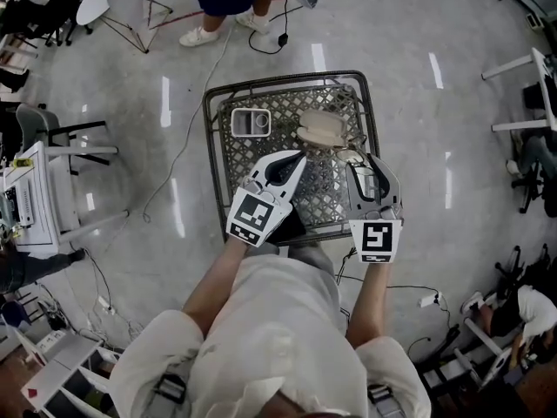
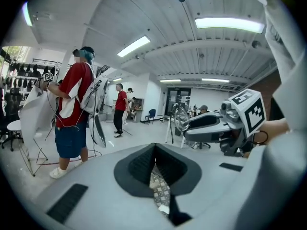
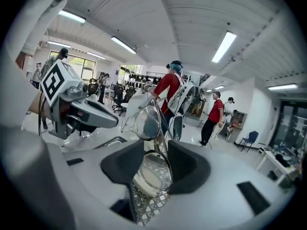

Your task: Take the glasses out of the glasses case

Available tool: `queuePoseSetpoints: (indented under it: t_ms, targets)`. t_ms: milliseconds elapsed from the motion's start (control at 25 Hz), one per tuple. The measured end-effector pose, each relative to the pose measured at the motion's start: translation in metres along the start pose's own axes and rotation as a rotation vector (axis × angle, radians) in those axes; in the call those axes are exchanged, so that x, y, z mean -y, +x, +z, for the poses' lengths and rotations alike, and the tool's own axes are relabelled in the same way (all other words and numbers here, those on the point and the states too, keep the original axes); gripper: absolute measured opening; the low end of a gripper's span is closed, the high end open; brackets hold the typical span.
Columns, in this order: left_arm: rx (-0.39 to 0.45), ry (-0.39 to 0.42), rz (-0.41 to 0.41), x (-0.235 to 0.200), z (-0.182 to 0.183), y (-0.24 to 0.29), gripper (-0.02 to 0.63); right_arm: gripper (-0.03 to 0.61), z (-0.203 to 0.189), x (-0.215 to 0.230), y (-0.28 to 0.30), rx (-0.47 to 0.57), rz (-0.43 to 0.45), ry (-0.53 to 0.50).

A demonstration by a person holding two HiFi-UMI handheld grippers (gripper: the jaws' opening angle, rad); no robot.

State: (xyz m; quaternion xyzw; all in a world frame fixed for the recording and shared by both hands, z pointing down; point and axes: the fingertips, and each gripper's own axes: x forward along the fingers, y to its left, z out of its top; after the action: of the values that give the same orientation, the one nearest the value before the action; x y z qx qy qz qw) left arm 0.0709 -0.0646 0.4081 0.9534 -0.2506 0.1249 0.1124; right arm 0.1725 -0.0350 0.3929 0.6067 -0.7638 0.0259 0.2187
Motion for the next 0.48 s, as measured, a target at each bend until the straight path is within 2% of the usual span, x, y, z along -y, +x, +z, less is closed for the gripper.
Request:
queuePoseSetpoints:
  t_ms: [240, 480]
  targets:
    - [0.036, 0.030, -0.031, 0.010, 0.016, -0.012, 0.012, 0.161, 0.019, -0.007, -0.023, 0.069, -0.024, 0.068]
    - [0.052, 0.049, -0.055, 0.013, 0.024, -0.019, 0.012, 0.156, 0.022, -0.012, -0.034, 0.083, -0.055, 0.099]
